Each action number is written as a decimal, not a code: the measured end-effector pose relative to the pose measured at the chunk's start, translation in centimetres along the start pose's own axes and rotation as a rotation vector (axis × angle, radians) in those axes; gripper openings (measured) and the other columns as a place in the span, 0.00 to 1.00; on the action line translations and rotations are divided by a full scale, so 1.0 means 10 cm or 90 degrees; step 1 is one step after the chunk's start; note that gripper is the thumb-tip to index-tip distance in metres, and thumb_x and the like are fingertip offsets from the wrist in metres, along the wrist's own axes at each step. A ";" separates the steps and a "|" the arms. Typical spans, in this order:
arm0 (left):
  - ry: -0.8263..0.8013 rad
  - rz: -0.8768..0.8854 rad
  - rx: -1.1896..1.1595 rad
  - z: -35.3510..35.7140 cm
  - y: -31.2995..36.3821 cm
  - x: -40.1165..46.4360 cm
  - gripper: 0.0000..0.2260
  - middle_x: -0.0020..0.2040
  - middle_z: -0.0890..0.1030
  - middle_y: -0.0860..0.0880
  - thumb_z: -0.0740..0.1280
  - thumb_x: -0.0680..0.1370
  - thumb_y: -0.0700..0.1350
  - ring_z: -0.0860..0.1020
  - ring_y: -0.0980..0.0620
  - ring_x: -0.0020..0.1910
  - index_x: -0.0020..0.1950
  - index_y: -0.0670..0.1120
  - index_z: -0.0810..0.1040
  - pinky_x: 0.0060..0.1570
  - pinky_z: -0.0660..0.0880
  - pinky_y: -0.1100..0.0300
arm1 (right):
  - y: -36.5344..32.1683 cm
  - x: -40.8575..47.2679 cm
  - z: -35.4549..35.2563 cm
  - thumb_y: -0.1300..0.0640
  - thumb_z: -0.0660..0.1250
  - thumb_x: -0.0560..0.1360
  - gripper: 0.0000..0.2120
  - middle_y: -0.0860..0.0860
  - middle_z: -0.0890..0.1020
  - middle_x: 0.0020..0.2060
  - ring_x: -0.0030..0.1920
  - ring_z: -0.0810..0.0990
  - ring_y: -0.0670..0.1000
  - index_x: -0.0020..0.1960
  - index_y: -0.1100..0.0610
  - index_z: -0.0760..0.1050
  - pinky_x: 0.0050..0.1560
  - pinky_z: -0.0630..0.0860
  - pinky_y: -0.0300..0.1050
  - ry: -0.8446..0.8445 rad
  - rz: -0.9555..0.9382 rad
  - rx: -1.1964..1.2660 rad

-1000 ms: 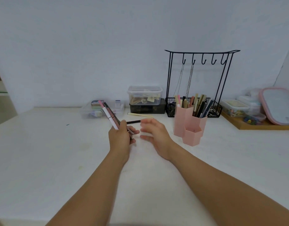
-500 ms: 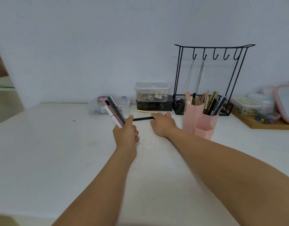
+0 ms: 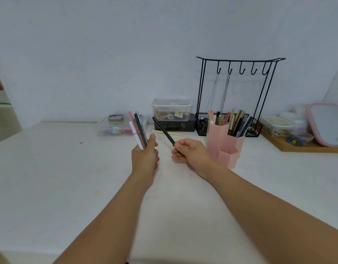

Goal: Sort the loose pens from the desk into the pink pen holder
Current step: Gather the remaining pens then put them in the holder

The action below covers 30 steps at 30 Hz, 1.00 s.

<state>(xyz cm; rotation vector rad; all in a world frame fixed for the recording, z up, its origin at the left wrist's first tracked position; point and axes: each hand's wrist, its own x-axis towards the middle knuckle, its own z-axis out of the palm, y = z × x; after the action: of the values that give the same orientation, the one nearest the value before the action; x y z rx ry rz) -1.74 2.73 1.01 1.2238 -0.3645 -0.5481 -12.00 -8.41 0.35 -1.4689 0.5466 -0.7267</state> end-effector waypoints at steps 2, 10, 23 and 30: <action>-0.013 0.017 0.021 -0.01 0.00 -0.01 0.18 0.26 0.69 0.51 0.72 0.76 0.59 0.65 0.55 0.21 0.44 0.44 0.75 0.21 0.62 0.64 | -0.04 -0.14 0.08 0.61 0.66 0.80 0.04 0.57 0.85 0.42 0.42 0.85 0.53 0.51 0.61 0.77 0.48 0.83 0.47 -0.067 0.020 0.074; -0.058 0.053 -0.046 -0.03 -0.03 0.00 0.23 0.36 0.81 0.41 0.83 0.64 0.54 0.79 0.47 0.32 0.47 0.40 0.78 0.32 0.75 0.56 | -0.02 -0.23 0.46 0.58 0.63 0.82 0.09 0.57 0.82 0.43 0.36 0.79 0.48 0.56 0.62 0.76 0.38 0.77 0.42 -0.084 -0.048 -0.002; -0.024 0.011 -0.015 -0.03 -0.05 0.07 0.23 0.28 0.67 0.51 0.77 0.70 0.61 0.65 0.53 0.26 0.40 0.46 0.70 0.26 0.64 0.60 | 0.01 -0.27 0.45 0.58 0.70 0.78 0.04 0.48 0.84 0.41 0.38 0.78 0.40 0.46 0.56 0.83 0.43 0.73 0.30 0.005 -0.161 -0.114; -0.027 0.034 -0.070 -0.06 -0.05 0.07 0.21 0.32 0.73 0.43 0.82 0.67 0.53 0.75 0.44 0.34 0.39 0.45 0.72 0.35 0.74 0.52 | 0.03 -0.25 0.49 0.59 0.66 0.80 0.06 0.55 0.80 0.35 0.32 0.77 0.49 0.48 0.60 0.80 0.38 0.78 0.44 -0.059 -0.106 -0.101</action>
<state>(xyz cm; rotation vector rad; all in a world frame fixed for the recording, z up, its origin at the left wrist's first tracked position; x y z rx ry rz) -0.98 2.69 0.29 1.0950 -0.3963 -0.5423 -10.13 -3.28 0.05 -1.7024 0.4213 -0.7546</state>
